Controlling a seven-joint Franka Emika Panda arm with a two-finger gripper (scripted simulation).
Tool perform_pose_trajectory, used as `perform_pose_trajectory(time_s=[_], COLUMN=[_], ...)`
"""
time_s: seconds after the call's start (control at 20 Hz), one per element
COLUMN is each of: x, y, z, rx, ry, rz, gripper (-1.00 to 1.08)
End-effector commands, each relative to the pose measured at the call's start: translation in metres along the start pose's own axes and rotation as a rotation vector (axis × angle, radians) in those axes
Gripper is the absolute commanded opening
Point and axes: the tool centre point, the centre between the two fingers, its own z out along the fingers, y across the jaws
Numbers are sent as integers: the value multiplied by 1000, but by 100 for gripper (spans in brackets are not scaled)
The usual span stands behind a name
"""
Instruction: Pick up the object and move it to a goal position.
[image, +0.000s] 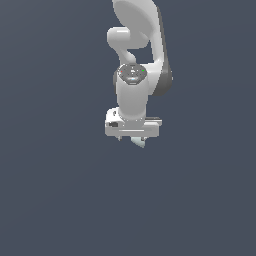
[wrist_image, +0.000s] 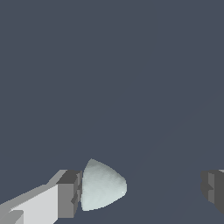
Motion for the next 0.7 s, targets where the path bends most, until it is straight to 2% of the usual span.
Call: perform_pose_trajectory(time_s=[0.0,0.65], x=[0,2], y=[0,-2], z=[0,2], rx=[0,14], ry=[0,4], rz=[0,-6], gripper=[100,100])
